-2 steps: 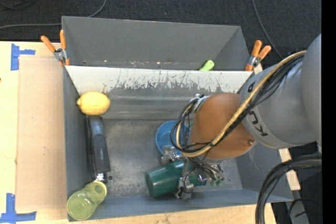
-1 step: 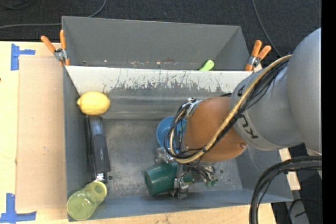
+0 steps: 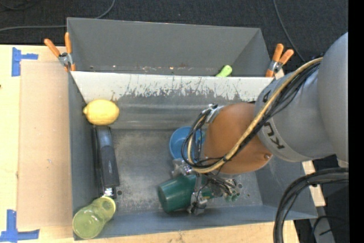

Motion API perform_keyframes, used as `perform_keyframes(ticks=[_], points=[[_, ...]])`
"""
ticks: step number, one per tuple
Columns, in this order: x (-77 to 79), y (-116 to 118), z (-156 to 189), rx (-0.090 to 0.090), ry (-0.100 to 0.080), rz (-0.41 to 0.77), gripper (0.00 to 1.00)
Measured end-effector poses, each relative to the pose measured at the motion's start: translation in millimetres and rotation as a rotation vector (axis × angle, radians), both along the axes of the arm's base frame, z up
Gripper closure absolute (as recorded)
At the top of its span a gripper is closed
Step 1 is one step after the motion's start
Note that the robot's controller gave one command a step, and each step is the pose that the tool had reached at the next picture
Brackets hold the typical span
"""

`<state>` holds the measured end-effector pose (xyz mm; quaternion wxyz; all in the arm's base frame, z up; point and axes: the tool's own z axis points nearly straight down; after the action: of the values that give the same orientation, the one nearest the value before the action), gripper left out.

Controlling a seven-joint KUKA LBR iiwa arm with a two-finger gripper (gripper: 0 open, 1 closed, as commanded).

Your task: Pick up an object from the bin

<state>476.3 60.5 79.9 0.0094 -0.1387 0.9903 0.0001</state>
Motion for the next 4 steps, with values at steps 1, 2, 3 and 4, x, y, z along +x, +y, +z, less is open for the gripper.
perform_keyframes(ticks=[1, 2, 3, 4], points=[[1.9, 6.0, -5.4, 0.001, -0.010, 0.019, 0.00], [0.0, 1.0, -1.2, 0.001, 0.001, -0.004, 1.00], [0.0, 0.9, -1.1, 0.001, 0.001, -0.005, 1.00], [-1.1, 1.1, 9.7, 0.000, 0.005, -0.007, 1.00]])
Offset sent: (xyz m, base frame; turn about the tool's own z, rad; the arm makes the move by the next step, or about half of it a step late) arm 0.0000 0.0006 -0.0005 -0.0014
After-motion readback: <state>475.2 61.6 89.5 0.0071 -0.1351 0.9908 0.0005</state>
